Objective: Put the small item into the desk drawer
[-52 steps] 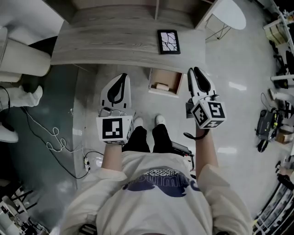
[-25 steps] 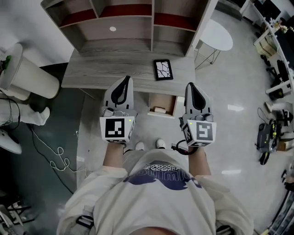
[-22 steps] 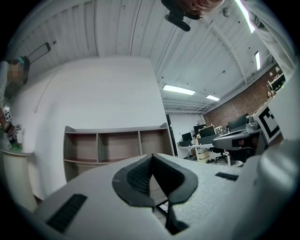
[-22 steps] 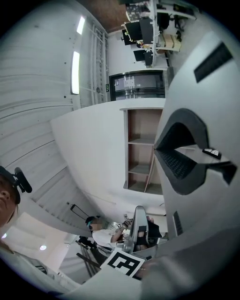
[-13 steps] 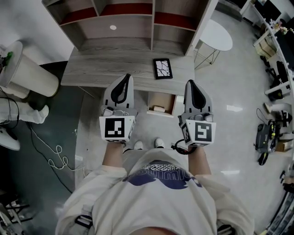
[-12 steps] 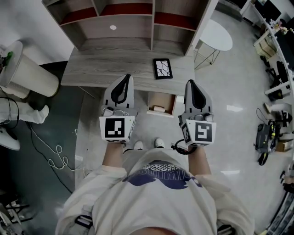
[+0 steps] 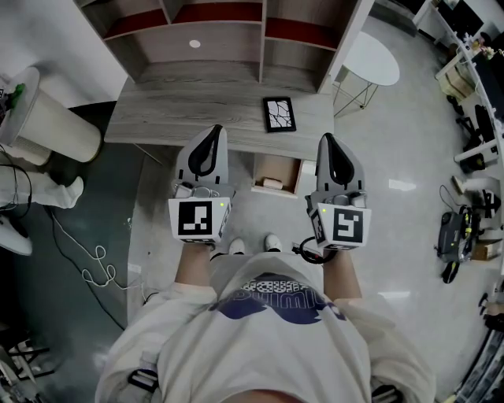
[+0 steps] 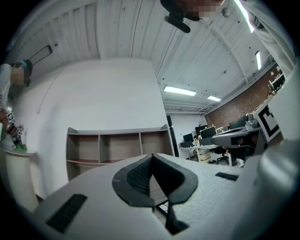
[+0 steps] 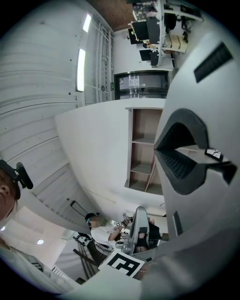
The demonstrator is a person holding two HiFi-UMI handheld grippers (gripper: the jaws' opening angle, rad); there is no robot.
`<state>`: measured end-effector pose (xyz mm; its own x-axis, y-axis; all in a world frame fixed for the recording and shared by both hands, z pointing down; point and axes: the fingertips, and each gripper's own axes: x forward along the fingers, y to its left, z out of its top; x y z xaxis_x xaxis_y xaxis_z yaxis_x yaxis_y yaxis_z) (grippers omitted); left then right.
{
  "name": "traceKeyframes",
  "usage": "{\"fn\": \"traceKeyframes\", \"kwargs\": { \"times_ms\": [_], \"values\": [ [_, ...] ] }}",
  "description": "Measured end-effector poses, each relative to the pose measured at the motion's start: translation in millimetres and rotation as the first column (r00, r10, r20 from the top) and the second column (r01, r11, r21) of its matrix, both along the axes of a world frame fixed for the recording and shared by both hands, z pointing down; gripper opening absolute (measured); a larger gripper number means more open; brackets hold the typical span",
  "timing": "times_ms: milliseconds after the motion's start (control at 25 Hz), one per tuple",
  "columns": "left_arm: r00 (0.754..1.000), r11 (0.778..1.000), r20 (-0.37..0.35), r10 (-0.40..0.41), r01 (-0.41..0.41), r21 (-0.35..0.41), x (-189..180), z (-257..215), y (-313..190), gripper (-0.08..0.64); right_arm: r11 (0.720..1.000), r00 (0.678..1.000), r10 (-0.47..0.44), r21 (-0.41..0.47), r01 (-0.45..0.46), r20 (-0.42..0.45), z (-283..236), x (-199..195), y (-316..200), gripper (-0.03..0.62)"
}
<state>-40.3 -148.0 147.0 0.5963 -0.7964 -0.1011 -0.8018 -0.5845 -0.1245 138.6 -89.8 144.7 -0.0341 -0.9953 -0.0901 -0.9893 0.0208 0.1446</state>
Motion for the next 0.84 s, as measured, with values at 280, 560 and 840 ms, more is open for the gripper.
{"fn": "traceKeyframes", "kwargs": {
  "times_ms": [280, 560, 840],
  "values": [
    [1.0, 1.0, 0.004, -0.011, 0.011, -0.012, -3.2, 2.3, 1.1, 0.009, 1.0, 1.0, -0.015, 0.004, 0.015, -0.009, -4.1, -2.0, 1.3, -0.003],
    [1.0, 1.0, 0.002, -0.014, 0.014, -0.007, -3.5, 0.5, 2.4, 0.009, 1.0, 1.0, -0.016, 0.011, 0.017, -0.016, -6.8, -2.6, 3.1, -0.003],
    [1.0, 1.0, 0.001, -0.009, 0.009, -0.004, -2.3, -0.4, 4.1, 0.009, 1.0, 1.0, -0.015, 0.013, 0.015, -0.022, -7.4, -3.3, 5.1, -0.003]
  ]
}}
